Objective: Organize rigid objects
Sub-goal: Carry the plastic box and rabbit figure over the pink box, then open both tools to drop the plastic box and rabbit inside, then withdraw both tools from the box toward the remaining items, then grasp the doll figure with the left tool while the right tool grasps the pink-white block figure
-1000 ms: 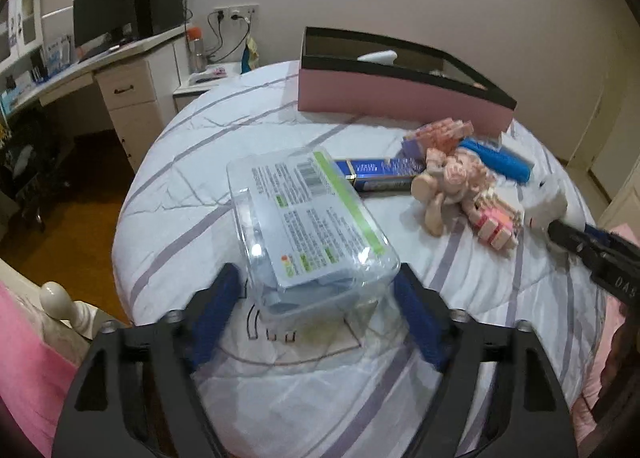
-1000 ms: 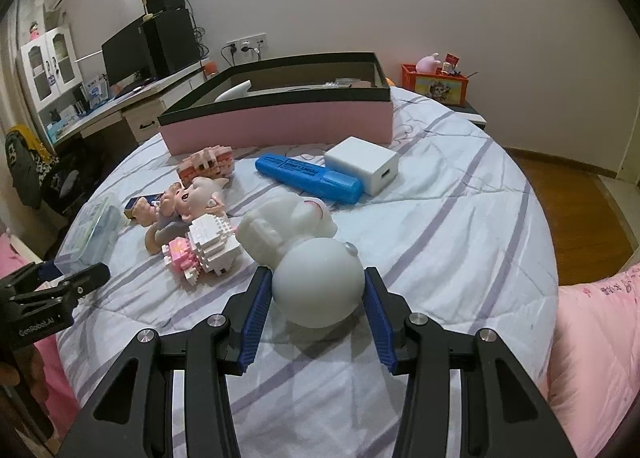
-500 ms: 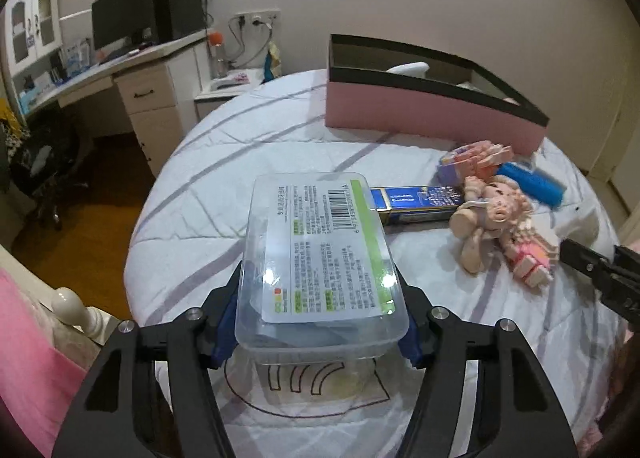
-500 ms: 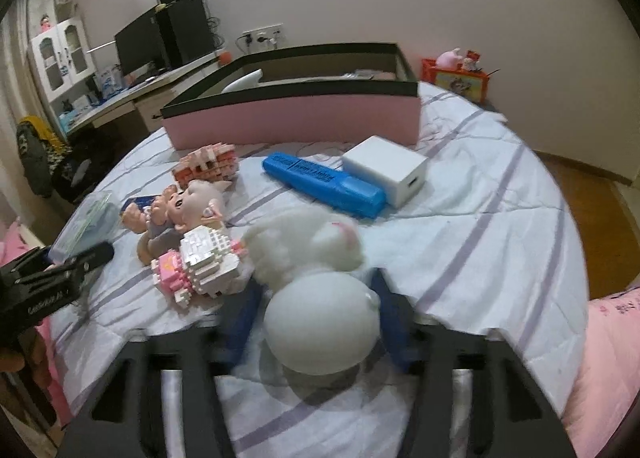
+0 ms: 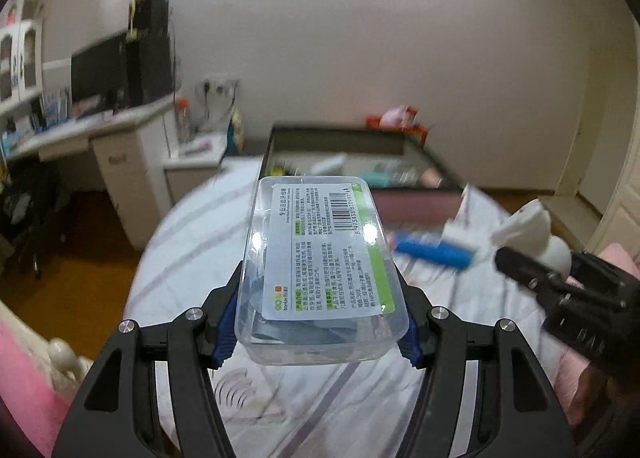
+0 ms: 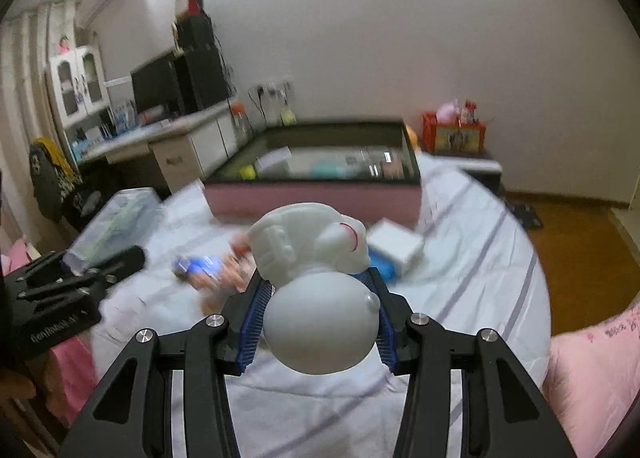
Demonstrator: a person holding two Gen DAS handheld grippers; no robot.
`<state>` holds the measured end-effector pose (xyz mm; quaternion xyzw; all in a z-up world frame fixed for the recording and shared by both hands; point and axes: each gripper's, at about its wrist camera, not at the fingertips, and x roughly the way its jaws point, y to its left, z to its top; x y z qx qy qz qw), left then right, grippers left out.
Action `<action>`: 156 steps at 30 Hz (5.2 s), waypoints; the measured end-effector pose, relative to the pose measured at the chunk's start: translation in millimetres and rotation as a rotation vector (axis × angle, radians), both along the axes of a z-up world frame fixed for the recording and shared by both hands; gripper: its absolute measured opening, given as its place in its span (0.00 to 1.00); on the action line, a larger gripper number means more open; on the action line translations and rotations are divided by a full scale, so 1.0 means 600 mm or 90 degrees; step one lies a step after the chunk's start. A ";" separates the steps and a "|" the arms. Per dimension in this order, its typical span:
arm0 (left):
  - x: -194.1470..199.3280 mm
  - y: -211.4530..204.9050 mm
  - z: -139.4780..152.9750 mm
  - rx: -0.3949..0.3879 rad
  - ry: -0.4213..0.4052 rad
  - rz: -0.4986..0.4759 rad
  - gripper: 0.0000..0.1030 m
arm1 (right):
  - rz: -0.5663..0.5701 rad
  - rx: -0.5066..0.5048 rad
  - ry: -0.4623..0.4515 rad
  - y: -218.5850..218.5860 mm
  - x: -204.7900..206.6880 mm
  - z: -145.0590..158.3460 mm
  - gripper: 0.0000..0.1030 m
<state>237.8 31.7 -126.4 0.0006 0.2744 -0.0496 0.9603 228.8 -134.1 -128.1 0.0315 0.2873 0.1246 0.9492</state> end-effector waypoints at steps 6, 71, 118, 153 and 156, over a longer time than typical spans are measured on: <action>-0.022 -0.033 0.070 0.030 -0.086 0.001 0.62 | 0.001 0.003 -0.083 0.020 -0.026 0.075 0.47; 0.313 -0.034 0.084 0.140 -0.045 0.041 1.00 | 0.007 -0.059 -0.002 0.024 0.309 0.095 0.81; 0.010 -0.098 -0.090 0.036 0.074 -0.019 1.00 | -0.068 -0.016 -0.001 -0.063 -0.042 -0.029 0.81; 0.042 0.040 -0.135 0.028 0.152 0.079 1.00 | 0.098 -0.059 0.175 0.072 0.093 -0.125 0.74; 0.053 0.015 -0.137 0.018 0.160 0.056 1.00 | 0.087 -0.068 0.163 0.057 0.086 -0.118 0.59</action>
